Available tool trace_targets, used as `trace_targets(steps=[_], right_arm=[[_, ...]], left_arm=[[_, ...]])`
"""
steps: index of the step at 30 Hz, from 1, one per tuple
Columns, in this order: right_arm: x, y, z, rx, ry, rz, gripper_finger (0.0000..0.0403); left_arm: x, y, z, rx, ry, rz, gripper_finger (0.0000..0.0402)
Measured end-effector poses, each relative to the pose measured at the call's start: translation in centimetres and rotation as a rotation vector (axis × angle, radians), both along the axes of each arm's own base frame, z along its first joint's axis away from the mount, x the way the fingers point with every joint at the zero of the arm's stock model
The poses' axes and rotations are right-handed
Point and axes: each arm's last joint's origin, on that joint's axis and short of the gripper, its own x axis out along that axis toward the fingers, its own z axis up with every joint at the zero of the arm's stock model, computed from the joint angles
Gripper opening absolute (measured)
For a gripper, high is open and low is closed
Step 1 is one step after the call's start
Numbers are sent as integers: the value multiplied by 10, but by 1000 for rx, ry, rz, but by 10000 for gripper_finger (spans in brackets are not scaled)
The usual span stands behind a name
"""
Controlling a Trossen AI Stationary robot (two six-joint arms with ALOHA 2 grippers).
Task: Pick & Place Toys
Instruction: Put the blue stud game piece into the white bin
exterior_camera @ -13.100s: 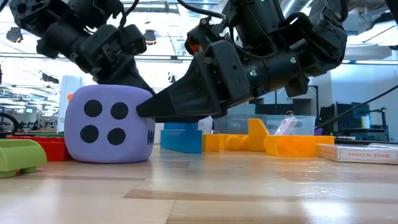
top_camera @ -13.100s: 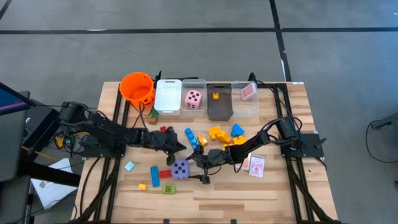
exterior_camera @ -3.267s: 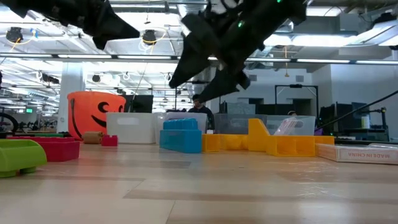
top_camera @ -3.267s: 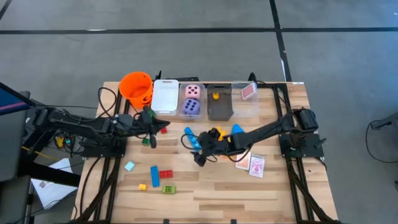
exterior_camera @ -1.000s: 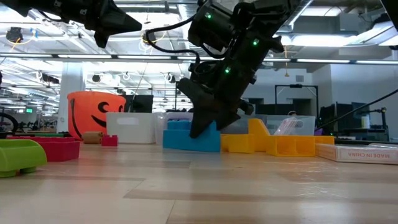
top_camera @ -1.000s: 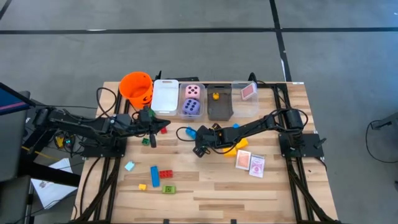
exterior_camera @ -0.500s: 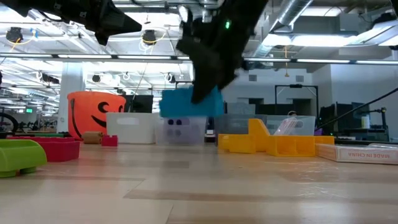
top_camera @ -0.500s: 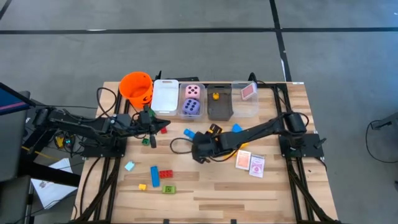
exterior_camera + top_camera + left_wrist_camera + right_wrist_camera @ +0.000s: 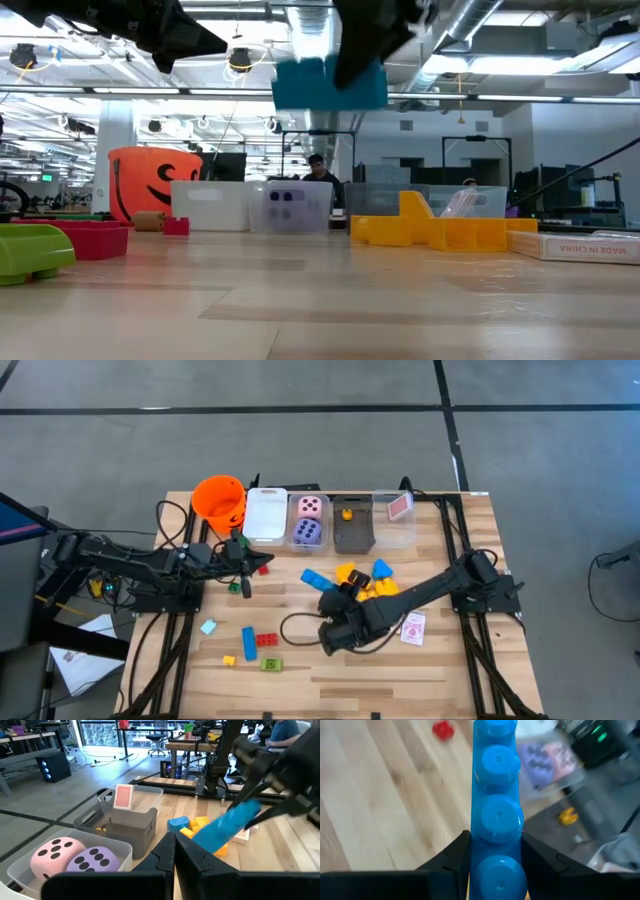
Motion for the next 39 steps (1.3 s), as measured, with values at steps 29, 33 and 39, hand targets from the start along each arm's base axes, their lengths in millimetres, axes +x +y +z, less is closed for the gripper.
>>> trace_targets(steps=[29,33,39], right_arm=[[11,19,27,-129,3,226,134],[11,20,27,-131,-2,224,135],[11,18,27,-133,-8,213,135]], left_arm=[[40,-19,-33,54,137,-427,161],[41,-18,-33,111,139,-429,195],[37,-15,-29,151,135,-324,225]])
